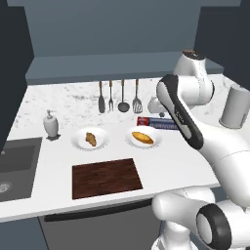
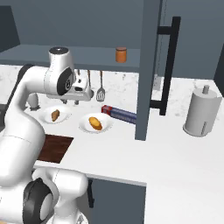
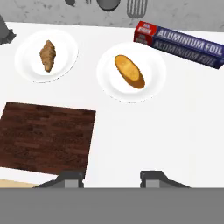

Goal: From the different types of pastries on the counter, select a croissant and place it on the cutting board. Then retrieve a jar of jam from the cabinet and place it alongside the croissant on the cutting board.

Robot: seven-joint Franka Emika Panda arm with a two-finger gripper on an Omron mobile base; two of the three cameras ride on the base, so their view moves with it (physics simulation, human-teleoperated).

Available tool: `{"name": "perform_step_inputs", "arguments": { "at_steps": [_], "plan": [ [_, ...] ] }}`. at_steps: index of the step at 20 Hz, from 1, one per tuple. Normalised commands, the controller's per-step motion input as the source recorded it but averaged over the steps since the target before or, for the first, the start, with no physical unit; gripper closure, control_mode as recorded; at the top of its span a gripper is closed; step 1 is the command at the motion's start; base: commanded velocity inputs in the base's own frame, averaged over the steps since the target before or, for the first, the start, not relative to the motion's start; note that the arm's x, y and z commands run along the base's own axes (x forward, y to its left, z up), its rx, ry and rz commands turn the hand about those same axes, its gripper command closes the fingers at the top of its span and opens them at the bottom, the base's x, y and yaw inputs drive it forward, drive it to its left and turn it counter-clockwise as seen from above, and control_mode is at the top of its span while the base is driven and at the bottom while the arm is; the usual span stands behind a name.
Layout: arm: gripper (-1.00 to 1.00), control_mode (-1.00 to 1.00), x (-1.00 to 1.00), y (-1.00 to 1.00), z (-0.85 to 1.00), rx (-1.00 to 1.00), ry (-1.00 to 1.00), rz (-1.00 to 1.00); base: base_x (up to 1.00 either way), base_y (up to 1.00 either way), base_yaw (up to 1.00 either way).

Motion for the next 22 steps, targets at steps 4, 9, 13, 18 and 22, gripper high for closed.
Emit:
{"name": "perform_step_inputs", "arguments": {
  "at_steps": [4, 9, 13, 18, 22],
  "plan": [
    [-1.0, -1.0, -0.35, 0.0, -0.02, 0.0, 0.01, 0.0, 0.0, 0.0, 0.0],
    [-1.0, -1.0, -0.52, 0.0, 0.0, -0.02, -0.09, -0.01, 0.0, 0.0, 0.0],
    [-1.0, -1.0, 0.22, 0.02, 0.19, -0.13, -0.08, -0.08, 0.0, 0.0, 0.0],
    [-1.0, -1.0, 0.02, 0.04, 0.41, -0.08, -0.03, -0.19, 0.0, 0.0, 0.0],
    [-1.0, -1.0, -0.47, -0.32, 0.58, 0.0, 0.0, -0.13, 0.0, 0.0, 0.0]
  ]
}}
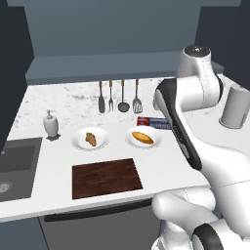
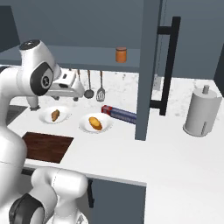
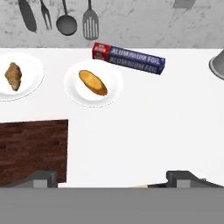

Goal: From the different types of pastries on the counter, select a croissant and place it on the cutting board. Then retrieve a jar of jam from the cabinet and place it alongside the croissant on the cutting board.

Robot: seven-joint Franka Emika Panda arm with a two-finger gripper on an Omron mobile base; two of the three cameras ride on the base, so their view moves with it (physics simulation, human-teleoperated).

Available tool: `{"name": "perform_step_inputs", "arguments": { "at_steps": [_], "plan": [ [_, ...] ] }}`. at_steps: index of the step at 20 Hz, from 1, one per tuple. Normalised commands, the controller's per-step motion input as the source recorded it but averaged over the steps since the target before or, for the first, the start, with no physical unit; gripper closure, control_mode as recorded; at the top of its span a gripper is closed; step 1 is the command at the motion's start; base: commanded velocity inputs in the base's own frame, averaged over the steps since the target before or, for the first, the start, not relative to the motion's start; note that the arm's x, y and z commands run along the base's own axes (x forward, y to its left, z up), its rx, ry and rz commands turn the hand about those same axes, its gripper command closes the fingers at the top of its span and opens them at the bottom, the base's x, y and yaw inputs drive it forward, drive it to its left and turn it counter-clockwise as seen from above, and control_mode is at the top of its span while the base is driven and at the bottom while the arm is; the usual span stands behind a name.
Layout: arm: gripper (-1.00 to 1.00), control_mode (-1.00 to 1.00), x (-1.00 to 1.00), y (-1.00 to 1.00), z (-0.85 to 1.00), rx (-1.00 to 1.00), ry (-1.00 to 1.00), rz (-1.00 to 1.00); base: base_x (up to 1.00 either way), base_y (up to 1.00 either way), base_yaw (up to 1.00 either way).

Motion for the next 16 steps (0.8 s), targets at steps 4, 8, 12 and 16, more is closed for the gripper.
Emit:
{"name": "perform_step_inputs", "arguments": {
  "at_steps": [4, 8, 12, 16],
  "plan": [
    [-1.0, -1.0, -0.49, -0.49, 0.83, 0.0, 0.0, -0.02, 0.0, 0.0, 0.0],
    [-1.0, -1.0, 0.02, -0.21, 0.6, 0.0, -0.05, 0.0, 0.0, 0.0, 0.0],
    [-1.0, -1.0, 0.45, -0.03, 0.04, 0.0, -0.1, 0.0, 0.0, 0.0, 0.0],
    [-1.0, -1.0, 0.52, -0.04, 0.0, 0.0, -0.18, 0.0, 0.0, 0.0, 0.0]
  ]
}}
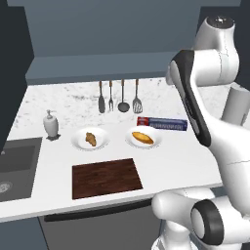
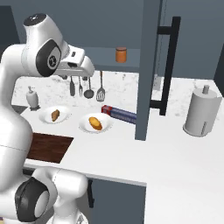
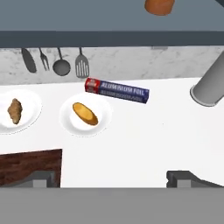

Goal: From the different types of pastries on the counter, select a croissant and place it on the cutting board. Then retrieve a jar of jam from the cabinet and place it alongside the croissant on the cutting board.

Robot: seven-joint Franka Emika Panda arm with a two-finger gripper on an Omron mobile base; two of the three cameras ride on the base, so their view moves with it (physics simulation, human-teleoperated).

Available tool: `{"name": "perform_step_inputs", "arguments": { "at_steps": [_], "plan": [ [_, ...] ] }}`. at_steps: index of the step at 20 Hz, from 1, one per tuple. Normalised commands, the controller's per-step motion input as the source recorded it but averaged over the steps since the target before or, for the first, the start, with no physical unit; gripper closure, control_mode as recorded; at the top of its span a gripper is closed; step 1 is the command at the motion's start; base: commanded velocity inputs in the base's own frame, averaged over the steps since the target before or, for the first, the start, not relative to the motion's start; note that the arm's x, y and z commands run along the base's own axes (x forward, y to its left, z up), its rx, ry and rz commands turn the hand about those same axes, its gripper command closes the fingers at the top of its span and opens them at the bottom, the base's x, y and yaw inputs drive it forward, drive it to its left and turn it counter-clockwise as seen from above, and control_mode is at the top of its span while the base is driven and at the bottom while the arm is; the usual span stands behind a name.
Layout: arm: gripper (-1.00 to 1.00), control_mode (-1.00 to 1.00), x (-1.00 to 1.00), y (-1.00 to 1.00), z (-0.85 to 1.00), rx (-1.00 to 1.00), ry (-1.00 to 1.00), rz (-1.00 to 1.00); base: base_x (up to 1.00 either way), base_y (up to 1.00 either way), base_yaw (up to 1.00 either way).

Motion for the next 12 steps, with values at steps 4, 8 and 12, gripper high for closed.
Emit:
{"name": "perform_step_inputs", "arguments": {
  "at_steps": [4, 8, 12],
  "plan": [
    [-1.0, -1.0, 0.33, -0.36, 0.14, -0.01, -0.15, 0.0, 0.0, 0.0, 0.0],
    [-1.0, -1.0, 0.23, -0.54, 0.27, 0.0, -0.06, 0.0, 0.0, 0.0, 0.0],
    [-1.0, -1.0, 0.8, -0.03, 0.14, 0.0, -0.03, 0.0, 0.0, 0.0, 0.0]
  ]
}}
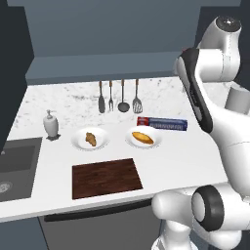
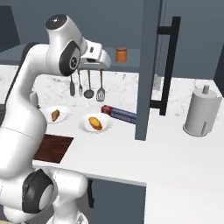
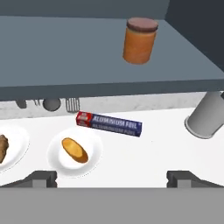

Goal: From the different types of pastries on the counter, select a croissant and place it on the cutting board. Then retrieve a jar of jam from the cabinet and place it alongside the croissant on the cutting board.

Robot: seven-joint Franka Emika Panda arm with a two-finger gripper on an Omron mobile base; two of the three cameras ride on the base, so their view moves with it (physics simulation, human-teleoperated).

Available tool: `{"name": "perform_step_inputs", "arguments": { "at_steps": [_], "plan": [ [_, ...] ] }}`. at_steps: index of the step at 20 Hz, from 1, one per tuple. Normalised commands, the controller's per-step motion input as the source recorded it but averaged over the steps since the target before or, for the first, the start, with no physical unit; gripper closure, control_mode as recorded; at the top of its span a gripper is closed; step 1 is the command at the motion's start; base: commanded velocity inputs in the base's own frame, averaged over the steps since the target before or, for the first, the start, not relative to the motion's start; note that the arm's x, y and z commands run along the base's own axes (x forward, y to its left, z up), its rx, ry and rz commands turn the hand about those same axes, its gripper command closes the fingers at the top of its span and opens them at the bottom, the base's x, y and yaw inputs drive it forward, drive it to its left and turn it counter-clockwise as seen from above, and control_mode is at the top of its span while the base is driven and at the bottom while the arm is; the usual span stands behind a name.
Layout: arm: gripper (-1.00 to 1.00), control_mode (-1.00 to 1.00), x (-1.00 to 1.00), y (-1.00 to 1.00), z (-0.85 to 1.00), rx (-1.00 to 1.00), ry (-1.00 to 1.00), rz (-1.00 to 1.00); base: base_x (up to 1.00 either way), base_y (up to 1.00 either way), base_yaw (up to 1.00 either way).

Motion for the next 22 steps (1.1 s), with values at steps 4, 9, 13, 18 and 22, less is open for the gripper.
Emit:
{"name": "perform_step_inputs", "arguments": {
  "at_steps": [4, 9, 13, 18, 22],
  "plan": [
    [-1.0, -1.0, 0.6, -0.21, 0.12, 0.0, 0.07, 0.0, 0.0, 0.0, 0.0],
    [-1.0, -1.0, 0.28, -0.6, 0.21, -0.04, 0.1, 0.0, 0.0, 0.0, 0.0],
    [-1.0, -1.0, 0.22, -0.21, 0.0, 0.0, 0.01, 0.0, 0.0, 0.0, 0.0],
    [-1.0, -1.0, 0.37, 0.0, 0.0, 0.0, -0.01, 0.0, 0.0, 0.0, 0.0],
    [-1.0, -1.0, 0.35, 0.0, 0.0, 0.0, -0.01, 0.0, 0.0, 0.0, 0.0]
  ]
}}
